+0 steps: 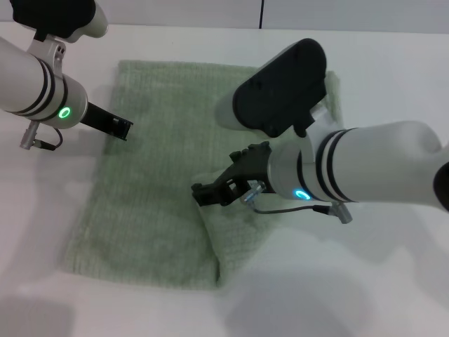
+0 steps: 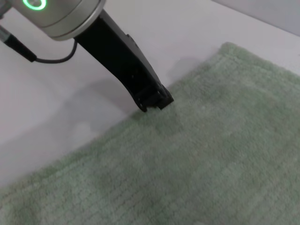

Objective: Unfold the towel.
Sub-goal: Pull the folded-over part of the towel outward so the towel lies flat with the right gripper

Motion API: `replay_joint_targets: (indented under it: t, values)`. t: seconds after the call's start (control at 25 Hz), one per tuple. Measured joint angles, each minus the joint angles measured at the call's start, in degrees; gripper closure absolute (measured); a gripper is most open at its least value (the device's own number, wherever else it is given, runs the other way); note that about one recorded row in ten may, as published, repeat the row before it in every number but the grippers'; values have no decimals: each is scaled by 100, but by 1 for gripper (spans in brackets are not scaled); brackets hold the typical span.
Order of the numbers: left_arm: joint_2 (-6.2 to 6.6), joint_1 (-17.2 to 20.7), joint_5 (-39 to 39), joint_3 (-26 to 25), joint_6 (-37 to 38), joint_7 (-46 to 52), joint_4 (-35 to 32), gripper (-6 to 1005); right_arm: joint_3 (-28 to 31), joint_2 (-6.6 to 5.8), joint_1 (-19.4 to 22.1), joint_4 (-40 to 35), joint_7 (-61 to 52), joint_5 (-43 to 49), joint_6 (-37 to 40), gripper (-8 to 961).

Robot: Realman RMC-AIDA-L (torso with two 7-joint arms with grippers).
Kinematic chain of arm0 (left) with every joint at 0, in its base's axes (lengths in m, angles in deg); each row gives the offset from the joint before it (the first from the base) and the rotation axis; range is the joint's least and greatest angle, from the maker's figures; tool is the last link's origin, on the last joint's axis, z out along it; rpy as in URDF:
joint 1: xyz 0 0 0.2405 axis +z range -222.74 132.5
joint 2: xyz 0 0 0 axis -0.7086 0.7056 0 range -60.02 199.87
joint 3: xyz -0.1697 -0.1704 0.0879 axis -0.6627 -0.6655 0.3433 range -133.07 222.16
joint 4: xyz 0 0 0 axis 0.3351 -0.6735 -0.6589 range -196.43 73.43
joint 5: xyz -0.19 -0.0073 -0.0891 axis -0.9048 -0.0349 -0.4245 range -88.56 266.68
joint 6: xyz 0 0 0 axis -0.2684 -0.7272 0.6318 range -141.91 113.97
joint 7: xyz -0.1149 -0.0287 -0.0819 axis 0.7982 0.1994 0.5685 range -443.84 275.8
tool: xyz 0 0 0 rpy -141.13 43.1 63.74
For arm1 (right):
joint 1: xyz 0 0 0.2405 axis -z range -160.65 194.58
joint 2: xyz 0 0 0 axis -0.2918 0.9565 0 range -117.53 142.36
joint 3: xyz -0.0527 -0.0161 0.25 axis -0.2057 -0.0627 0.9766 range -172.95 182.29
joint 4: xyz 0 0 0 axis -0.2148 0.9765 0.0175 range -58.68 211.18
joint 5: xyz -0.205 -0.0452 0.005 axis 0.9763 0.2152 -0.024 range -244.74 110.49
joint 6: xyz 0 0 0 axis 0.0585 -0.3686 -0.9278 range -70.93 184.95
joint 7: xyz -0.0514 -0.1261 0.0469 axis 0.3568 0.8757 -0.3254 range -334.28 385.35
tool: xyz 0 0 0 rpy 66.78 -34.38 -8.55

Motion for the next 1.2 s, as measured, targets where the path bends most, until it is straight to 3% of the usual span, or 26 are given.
replay_joint_targets:
  t: [0.68,1.2]
  values:
    - [0,-3,0,17,5,-13,-8,970,-88,-11,-465,-964,77,-453,637,119]
    - [0,-3,26,28,-16,-13,-8,966,-135,-10,-596,-1079,77,-512,547,145]
